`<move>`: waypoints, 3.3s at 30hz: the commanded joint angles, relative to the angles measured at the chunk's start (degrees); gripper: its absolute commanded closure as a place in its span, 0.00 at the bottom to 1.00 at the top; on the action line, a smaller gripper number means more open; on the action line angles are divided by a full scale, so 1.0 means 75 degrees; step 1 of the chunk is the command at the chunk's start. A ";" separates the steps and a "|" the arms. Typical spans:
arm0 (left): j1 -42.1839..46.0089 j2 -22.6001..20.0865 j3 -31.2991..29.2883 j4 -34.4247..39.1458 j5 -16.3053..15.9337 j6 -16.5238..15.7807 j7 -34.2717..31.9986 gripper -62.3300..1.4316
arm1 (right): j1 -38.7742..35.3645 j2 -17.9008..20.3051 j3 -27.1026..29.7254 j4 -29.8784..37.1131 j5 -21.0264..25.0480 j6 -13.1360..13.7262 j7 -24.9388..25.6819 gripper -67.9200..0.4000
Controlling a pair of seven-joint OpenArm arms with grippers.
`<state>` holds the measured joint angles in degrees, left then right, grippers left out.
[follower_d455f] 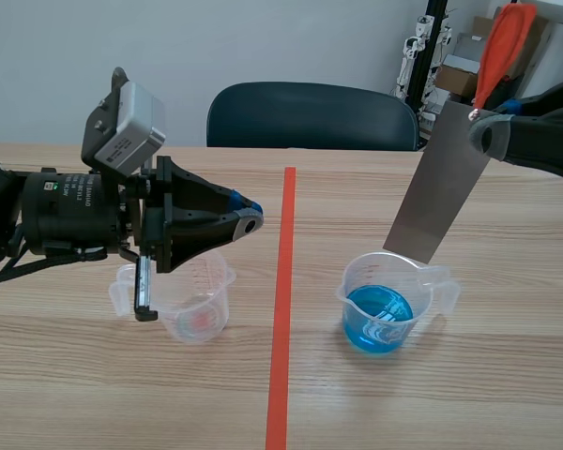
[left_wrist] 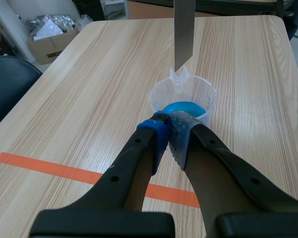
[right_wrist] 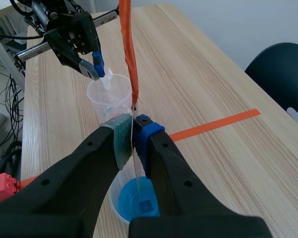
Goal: Do the redox reaction experiment. lower the plate into the blue solution
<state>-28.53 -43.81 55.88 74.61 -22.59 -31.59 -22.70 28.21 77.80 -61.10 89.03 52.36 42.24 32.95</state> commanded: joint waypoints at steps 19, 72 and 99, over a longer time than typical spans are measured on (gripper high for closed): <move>-0.0047 0.0041 0.0023 0.0102 -0.0105 0.0017 -0.0108 0.93 | 0.0134 0.0102 0.0152 0.0055 0.0254 0.0064 0.0143 0.99; 0.1687 -0.1775 -0.0309 0.0102 -0.0105 0.0956 -0.2483 0.93 | 0.0000 -0.0565 0.0152 -0.0839 0.0245 0.0064 -0.0268 0.99; 0.6563 -0.0271 -0.2608 -0.3756 0.0414 0.2145 -0.7061 0.93 | -0.0207 -0.1915 0.0152 -0.1848 -0.0391 0.0064 -0.0755 0.99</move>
<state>20.56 -46.68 36.64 45.15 -19.59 -15.40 -74.35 26.17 63.33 -61.08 75.16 49.12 42.02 26.46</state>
